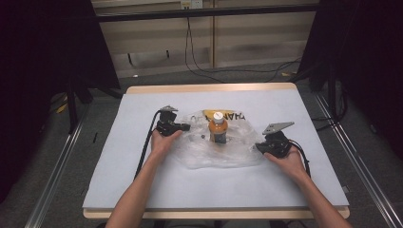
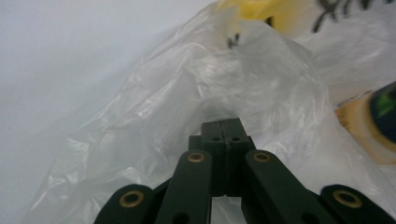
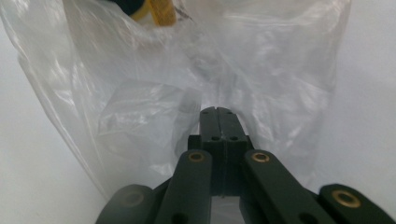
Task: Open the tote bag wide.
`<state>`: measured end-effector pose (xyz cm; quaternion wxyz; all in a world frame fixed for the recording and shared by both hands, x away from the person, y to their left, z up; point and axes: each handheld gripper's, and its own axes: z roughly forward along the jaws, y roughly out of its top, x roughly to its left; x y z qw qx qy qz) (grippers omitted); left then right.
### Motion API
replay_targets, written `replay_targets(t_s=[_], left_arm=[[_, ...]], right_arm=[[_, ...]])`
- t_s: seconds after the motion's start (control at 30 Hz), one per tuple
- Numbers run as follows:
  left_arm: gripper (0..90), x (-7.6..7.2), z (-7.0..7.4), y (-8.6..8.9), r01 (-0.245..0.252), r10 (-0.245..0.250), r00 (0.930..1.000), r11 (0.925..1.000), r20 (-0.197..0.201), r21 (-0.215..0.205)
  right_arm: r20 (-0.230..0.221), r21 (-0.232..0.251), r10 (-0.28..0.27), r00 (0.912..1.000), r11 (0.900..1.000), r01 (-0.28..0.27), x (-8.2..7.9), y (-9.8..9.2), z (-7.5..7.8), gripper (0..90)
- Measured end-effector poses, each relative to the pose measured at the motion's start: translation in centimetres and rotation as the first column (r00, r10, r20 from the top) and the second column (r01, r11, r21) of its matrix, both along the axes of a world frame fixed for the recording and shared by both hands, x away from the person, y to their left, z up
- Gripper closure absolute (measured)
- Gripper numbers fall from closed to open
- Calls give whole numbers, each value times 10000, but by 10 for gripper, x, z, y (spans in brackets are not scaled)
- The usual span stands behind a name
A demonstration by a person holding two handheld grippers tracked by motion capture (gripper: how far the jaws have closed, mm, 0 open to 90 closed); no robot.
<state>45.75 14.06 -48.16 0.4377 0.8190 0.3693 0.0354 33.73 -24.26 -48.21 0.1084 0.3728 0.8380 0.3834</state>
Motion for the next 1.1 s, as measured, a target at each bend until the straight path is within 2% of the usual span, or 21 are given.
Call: replay_targets(t_s=[0.1,0.17,0.23,0.3,0.4,0.5,0.53,0.6,0.63,0.67,0.73,0.77,0.8,0.83,0.87,0.9,0.93,1.0,1.03,1.07,1.1], left_arm=[[900,-8,15,0,300,-290,9987,9993,428,-221],[900,-18,29,0,531,-522,9958,9985,756,-99],[900,-24,39,1,752,-751,9924,9972,972,33],[900,-28,47,5,746,-750,9899,9972,1207,82],[900,-31,58,10,782,-753,9875,9968,1387,-157],[900,-35,66,12,937,-898,9846,9954,1503,-192],[900,-40,71,7,1364,-1334,9792,9906,1530,-93],[900,-47,73,-1,1837,-1832,9728,9829,1418,94],[900,-47,73,-1,1837,-1832,9728,9829,1418,94],[900,-51,73,-11,2246,-2279,9654,9736,1271,394],[900,-53,71,-20,2577,-2628,9596,9643,1007,615],[900,-53,69,-25,2716,-2792,9559,9584,914,876],[900,-52,67,-31,2893,-2968,9529,9513,628,1061],[900,-52,67,-31,2893,-2968,9529,9513,628,1061],[900,-51,66,-34,2968,-3043,9511,9479,527,1161],[900,-45,64,-42,3197,-3277,9443,9357,316,1492],[900,-43,63,-45,3177,-3261,9448,9352,306,1565],[900,-38,60,-50,3029,-3087,9511,9398,125,1581],[900,-36,59,-52,3114,-3167,9485,9356,54,1664],[900,-36,59,-52,3114,-3167,9485,9356,54,1664],[900,-34,56,-55,3249,-3288,9444,9313,-38,1647]], right_arm=[[114,631,-69,9999,9980,62,3,2,11,900],[208,907,-126,9997,9958,107,3,2,18,900],[317,1007,-135,9994,9949,102,3,1,24,900],[425,1069,-77,9991,9943,32,3,1,32,900],[566,1162,-68,9984,9932,1,3,-1,42,900],[667,1262,-102,9977,9920,17,4,-2,51,900],[784,1336,-101,9969,9910,-5,7,-2,57,900],[794,1359,-34,9968,9907,-75,11,1,64,900],[779,1389,26,9970,9902,-134,14,3,66,900],[724,1384,112,9973,9902,-212,16,5,68,900],[617,1280,297,9977,9911,-374,22,12,70,900],[531,1222,367,9979,9916,-430,24,14,71,900],[436,1109,474,9979,9925,-520,28,17,71,900],[362,944,571,9977,9937,-603,32,22,71,900],[290,889,656,9974,9937,-679,35,24,71,900],[259,750,694,9972,9946,-712,38,28,71,900],[184,658,803,9966,9945,-814,42,32,70,900],[70,467,886,9960,9950,-888,48,38,69,900],[-42,342,950,9955,9949,-948,51,40,67,900],[-42,342,950,9955,9949,-948,51,40,67,900],[-183,282,1059,9942,9940,-1054,54,43,66,900]])
